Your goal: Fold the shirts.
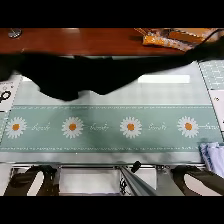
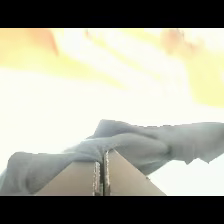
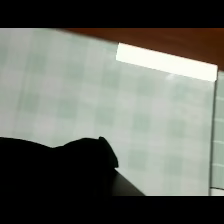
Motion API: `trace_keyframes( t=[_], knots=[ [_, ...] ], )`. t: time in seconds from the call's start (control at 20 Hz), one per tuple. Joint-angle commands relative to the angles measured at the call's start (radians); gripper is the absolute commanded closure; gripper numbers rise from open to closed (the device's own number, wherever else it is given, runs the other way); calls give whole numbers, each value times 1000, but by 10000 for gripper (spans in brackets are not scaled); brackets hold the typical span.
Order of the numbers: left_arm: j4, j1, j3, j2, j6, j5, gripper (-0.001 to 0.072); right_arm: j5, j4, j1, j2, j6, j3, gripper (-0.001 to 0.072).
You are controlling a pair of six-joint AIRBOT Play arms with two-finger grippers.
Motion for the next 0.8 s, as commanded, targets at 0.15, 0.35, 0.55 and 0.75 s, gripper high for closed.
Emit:
trace_keyframes(
  t=[0.15,0.35,0.55,0.75],
  knots=[
    [54,163,341,127,-12,-36,683,-58,-6,-18,369,45,73,681],
    [53,163,470,128,8,-118,683,-37,-22,-18,503,75,87,680],
    [23,163,521,127,23,-137,683,45,-18,-18,520,81,87,680],
    [1,163,521,119,23,-319,683,255,-18,-18,478,64,86,681]
  ],
)
